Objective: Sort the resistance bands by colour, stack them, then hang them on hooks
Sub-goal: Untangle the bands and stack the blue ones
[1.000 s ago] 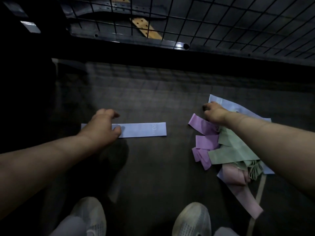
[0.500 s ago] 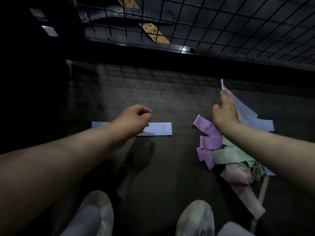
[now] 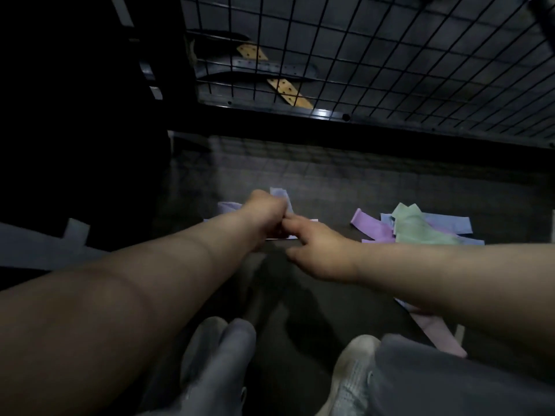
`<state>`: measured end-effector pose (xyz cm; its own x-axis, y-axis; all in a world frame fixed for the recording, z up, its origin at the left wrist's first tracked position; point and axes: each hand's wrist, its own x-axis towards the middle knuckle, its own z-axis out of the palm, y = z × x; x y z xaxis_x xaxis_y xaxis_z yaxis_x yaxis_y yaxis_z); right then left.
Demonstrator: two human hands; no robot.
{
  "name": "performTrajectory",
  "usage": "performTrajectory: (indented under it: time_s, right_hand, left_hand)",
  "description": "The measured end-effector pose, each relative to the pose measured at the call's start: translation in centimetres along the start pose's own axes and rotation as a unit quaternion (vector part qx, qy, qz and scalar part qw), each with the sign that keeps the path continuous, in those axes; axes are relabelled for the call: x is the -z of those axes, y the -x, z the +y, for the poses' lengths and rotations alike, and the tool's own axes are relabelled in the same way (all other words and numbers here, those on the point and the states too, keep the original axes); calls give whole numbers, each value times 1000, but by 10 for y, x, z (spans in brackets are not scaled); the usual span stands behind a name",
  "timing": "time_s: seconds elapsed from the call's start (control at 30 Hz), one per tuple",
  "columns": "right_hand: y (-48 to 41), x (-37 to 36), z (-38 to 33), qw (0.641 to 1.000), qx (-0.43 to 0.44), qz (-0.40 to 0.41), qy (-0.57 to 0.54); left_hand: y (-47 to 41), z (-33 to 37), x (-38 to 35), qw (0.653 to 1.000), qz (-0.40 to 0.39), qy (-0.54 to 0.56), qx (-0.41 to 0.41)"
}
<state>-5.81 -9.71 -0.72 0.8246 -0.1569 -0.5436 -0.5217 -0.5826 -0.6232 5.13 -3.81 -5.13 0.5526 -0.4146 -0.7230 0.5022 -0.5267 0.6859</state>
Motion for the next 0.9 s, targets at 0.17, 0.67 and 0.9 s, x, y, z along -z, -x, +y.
performTrajectory:
  time_s: [0.17,0.67,0.9]
  right_hand:
    - [14,14,-42,979,-145,-35,138]
    - [-46,11,62,992,-93,-57,-63]
    - [-77,11,127,980,-139,35,-138]
  left_hand:
    - [18,2,37,983,-90,-155,-47]
    - [-30,-29,78,995,-100,-13,-24]
    - [-61,-71,91,997,3,38,64]
